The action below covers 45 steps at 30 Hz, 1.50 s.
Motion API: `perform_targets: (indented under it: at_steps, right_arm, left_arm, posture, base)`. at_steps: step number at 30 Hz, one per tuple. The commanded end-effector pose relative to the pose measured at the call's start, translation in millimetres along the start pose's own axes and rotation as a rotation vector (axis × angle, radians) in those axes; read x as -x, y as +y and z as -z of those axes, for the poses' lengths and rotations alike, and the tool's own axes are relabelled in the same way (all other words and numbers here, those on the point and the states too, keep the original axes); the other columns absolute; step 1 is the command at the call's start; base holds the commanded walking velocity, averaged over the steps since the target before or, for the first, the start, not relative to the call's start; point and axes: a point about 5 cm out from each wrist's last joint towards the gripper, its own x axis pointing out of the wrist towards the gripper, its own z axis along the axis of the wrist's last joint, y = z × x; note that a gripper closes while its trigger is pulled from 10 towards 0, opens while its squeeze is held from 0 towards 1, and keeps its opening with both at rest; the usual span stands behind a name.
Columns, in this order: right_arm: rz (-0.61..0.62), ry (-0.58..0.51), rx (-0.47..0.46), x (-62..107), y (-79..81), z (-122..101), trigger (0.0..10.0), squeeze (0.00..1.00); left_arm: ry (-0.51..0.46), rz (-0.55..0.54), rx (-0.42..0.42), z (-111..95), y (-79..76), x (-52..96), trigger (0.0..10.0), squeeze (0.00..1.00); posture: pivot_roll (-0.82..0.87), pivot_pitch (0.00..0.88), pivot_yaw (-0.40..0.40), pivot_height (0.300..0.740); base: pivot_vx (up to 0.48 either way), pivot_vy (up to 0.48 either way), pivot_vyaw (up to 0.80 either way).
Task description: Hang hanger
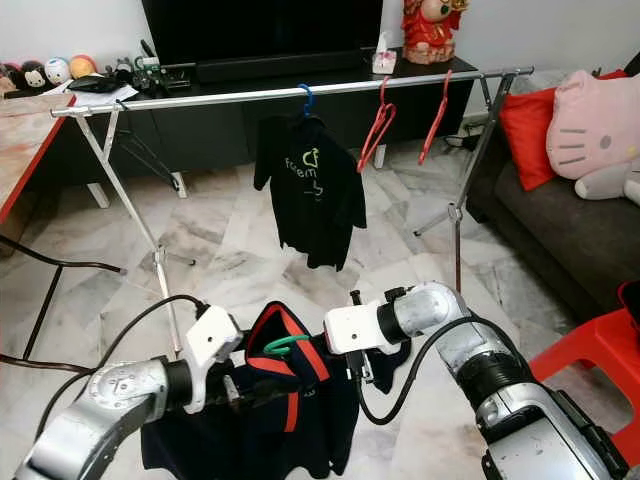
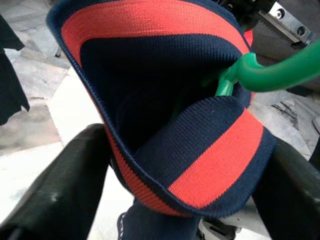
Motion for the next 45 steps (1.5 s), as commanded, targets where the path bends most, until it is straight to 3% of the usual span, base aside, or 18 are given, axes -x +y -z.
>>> perform_targets:
  at_steps: [1, 41, 42, 43, 44, 45]
  right_arm:
    - [0.034, -0.046, 0.023, 1.7, -6.6, -9.1, 10.0, 0.00]
    - [0.042, -0.031, -0.006, -1.1, -8.3, -8.7, 10.0, 0.00]
    - [0.038, -0.032, -0.011, -1.5, -8.2, -8.7, 10.0, 0.22]
    - [0.037, -0.033, -0.012, -1.8, -8.2, -9.0, 10.0, 0.66]
    - [0.036, -0.036, -0.017, -2.2, -8.2, -9.3, 10.0, 1.00]
    - [0.031, -0.038, -0.022, -2.4, -7.9, -9.3, 10.0, 1.00]
  left_arm:
    - [-0.004, 0.011, -0.009, -1.1, 0.0, -2.1, 0.0, 0.00]
    - [0.063, 0.034, -0.052, 5.8, -1.1, -3.5, 0.0, 0.00]
    - [0.065, 0.034, -0.054, 6.1, -1.1, -3.9, 0.0, 0.00]
    - [0.066, 0.034, -0.055, 6.2, -1.2, -4.0, 0.0, 0.00]
    - [0.066, 0.035, -0.055, 6.2, -1.3, -4.2, 0.0, 0.00]
    - [0.066, 0.035, -0.055, 6.2, -1.3, -4.2, 0.0, 0.00]
  posture:
    - [-0.13, 0.000, 0.017, 0.740]
    - [-0.13, 0.000, 0.018, 0.740]
    - [-0.13, 0.000, 0.018, 0.740]
    - [-0.13, 0.000, 0.018, 0.740]
    - [-0.13, 0.000, 0.018, 0.740]
    - [-0.13, 0.000, 0.018, 0.740]
  base:
    - [0.000, 0.000, 0.00]
    - [0.000, 0.000, 0.00]
    - [0.000, 0.000, 0.00]
    - [0.000, 0.000, 0.00]
    - [0.000, 0.000, 0.00]
    - [0.000, 0.000, 0.00]
